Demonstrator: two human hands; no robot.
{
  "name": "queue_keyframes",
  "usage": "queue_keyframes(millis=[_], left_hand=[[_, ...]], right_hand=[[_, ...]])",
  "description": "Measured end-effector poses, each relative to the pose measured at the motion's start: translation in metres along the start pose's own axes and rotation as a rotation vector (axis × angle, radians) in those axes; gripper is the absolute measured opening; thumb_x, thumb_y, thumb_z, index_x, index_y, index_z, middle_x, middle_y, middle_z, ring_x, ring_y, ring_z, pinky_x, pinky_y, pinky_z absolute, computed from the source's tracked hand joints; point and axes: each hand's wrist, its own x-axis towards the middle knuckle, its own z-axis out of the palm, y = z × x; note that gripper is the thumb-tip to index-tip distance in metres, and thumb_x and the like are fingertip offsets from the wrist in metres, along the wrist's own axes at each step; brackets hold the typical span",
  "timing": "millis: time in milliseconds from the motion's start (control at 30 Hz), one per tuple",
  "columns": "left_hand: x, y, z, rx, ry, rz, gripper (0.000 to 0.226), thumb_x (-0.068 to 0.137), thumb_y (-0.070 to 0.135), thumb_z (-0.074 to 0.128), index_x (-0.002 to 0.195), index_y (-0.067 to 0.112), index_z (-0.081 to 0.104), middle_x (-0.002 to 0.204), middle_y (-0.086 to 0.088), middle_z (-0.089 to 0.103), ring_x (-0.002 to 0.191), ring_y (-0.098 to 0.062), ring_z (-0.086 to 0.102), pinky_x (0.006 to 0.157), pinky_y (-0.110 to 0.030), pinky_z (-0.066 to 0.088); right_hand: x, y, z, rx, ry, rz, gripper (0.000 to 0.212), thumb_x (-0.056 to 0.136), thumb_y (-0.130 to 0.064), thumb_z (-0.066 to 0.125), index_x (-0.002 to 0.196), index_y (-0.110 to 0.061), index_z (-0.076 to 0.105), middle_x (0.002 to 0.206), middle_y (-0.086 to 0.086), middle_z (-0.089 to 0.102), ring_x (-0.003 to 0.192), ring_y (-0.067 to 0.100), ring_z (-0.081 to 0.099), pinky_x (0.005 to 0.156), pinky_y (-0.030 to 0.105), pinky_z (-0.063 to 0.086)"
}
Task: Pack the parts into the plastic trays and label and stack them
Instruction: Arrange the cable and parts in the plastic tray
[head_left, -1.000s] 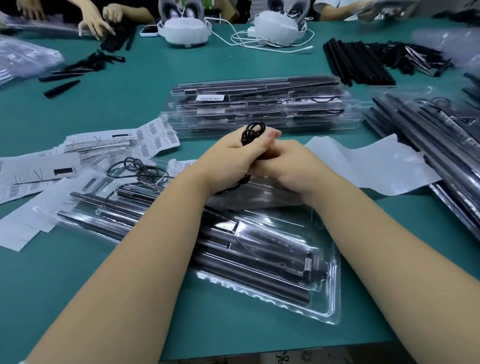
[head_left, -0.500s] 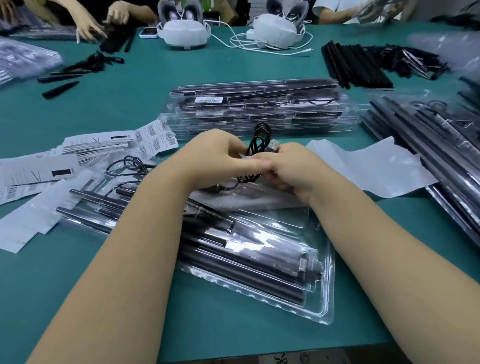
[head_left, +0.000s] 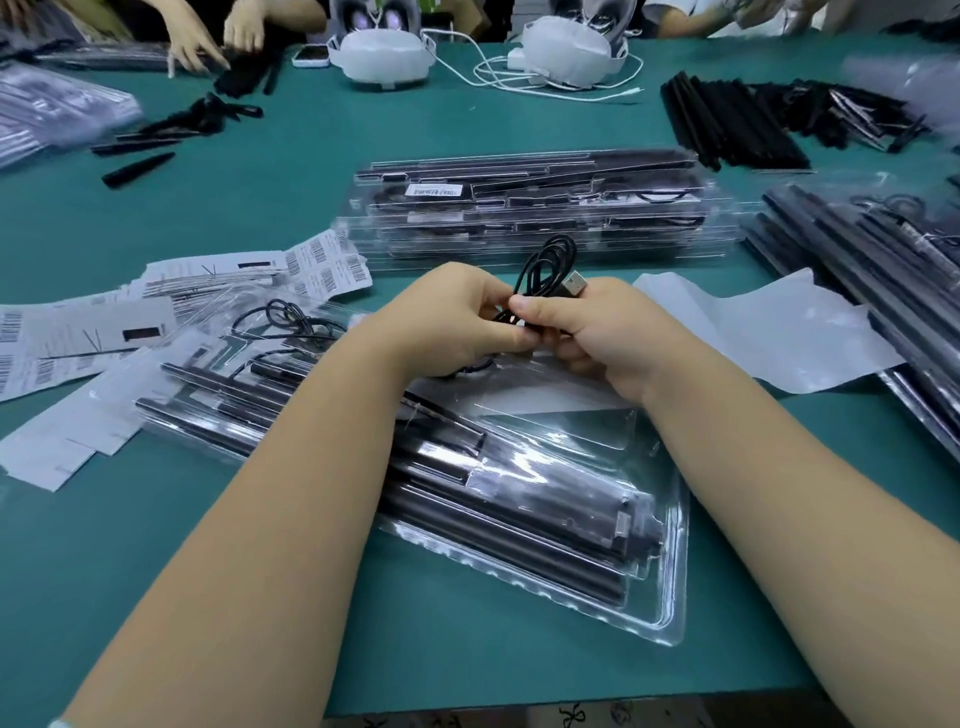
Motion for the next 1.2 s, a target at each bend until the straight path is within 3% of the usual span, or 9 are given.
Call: queue_keyframes(millis=[133, 333, 400, 500, 567, 700, 900, 1067, 1200], left_hand=[[0.004, 0.005, 0.009, 0.248, 0.001, 0.018, 0.024, 0.092, 0.034, 0.057, 0.092, 0.011, 0.063, 0.068, 0.001, 0.055, 0.058, -0.012, 0.044, 0.054, -0.026, 0.033], [0.008, 0.011, 0.014, 0.353, -0.025, -0.038, 0.019, 0.1, 0.033, 0.04, 0.083, 0.026, 0.044, 0.073, 0.013, 0.047, 0.072, -0.016, 0.047, 0.065, -0.03, 0.034], [0.008, 0.01, 0.014, 0.303, -0.013, -0.068, 0.026, 0.101, 0.034, 0.039, 0.076, 0.025, 0.041, 0.072, 0.009, 0.049, 0.066, -0.012, 0.047, 0.059, -0.03, 0.033], [0.008, 0.008, 0.015, 0.27, -0.003, -0.092, 0.03, 0.1, 0.034, 0.038, 0.073, 0.021, 0.039, 0.072, 0.003, 0.048, 0.065, -0.016, 0.046, 0.057, -0.032, 0.032], [0.008, 0.009, 0.015, 0.266, -0.002, -0.083, 0.029, 0.1, 0.032, 0.038, 0.074, 0.019, 0.041, 0.073, 0.001, 0.049, 0.067, -0.021, 0.046, 0.06, -0.033, 0.033], [0.007, 0.009, 0.01, 0.218, -0.048, -0.046, 0.023, 0.099, 0.025, 0.041, 0.097, 0.007, 0.054, 0.093, -0.009, 0.06, 0.086, -0.029, 0.053, 0.075, -0.036, 0.041], [0.008, 0.004, 0.007, 0.118, -0.034, -0.048, 0.025, 0.099, 0.028, 0.045, 0.103, 0.008, 0.059, 0.072, 0.006, 0.051, 0.063, -0.007, 0.045, 0.049, -0.012, 0.033], [0.007, 0.004, 0.006, 0.073, -0.043, -0.015, 0.019, 0.097, 0.028, 0.05, 0.088, 0.015, 0.061, 0.061, 0.009, 0.048, 0.042, 0.004, 0.042, 0.041, -0.012, 0.03], [0.006, 0.003, 0.006, 0.06, -0.043, -0.023, 0.016, 0.096, 0.026, 0.052, 0.084, 0.017, 0.059, 0.058, 0.008, 0.047, 0.04, 0.002, 0.04, 0.041, -0.014, 0.028]], right_hand=[[0.001, 0.0, -0.001, 0.061, 0.038, -0.014, 0.021, 0.087, -0.019, 0.067, 0.069, -0.015, 0.055, 0.05, -0.004, 0.049, 0.035, 0.002, 0.035, 0.034, 0.013, 0.023], [-0.002, -0.004, 0.0, 0.131, 0.122, 0.046, 0.013, 0.087, -0.022, 0.066, 0.086, -0.015, 0.055, 0.06, -0.002, 0.051, 0.041, 0.005, 0.042, 0.039, 0.015, 0.031], [-0.008, -0.008, -0.003, -0.136, 0.296, -0.052, 0.036, 0.086, -0.028, 0.067, 0.116, -0.019, 0.049, 0.078, -0.002, 0.059, 0.055, 0.007, 0.054, 0.049, 0.019, 0.041], [-0.019, -0.016, -0.014, -0.757, 0.476, -0.618, 0.064, 0.082, -0.019, 0.065, 0.141, -0.018, 0.039, 0.11, -0.001, 0.055, 0.093, 0.018, 0.054, 0.083, 0.028, 0.042], [-0.018, -0.024, -0.019, -1.149, 0.356, -0.833, 0.061, 0.079, -0.008, 0.058, 0.138, -0.014, 0.047, 0.13, 0.009, 0.053, 0.114, 0.032, 0.048, 0.098, 0.042, 0.037], [-0.005, -0.021, -0.022, -1.672, 0.047, -0.679, 0.068, 0.087, -0.01, 0.052, 0.149, -0.02, 0.026, 0.156, 0.001, 0.023, 0.142, 0.024, 0.018, 0.113, 0.042, 0.02], [0.001, -0.028, -0.032, -1.811, -0.059, -0.766, 0.082, 0.079, -0.04, 0.065, 0.149, -0.018, 0.027, 0.154, 0.004, 0.026, 0.142, 0.026, 0.019, 0.113, 0.04, 0.014], [0.009, -0.035, -0.026, -1.856, 0.0, -0.925, 0.03, 0.09, -0.016, 0.05, 0.118, -0.012, 0.06, 0.112, 0.008, 0.062, 0.106, 0.031, 0.051, 0.087, 0.042, 0.04], [0.011, -0.033, -0.027, -1.872, -0.046, -0.843, 0.043, 0.084, -0.034, 0.049, 0.119, -0.01, 0.055, 0.109, 0.01, 0.057, 0.101, 0.03, 0.046, 0.088, 0.042, 0.041]])
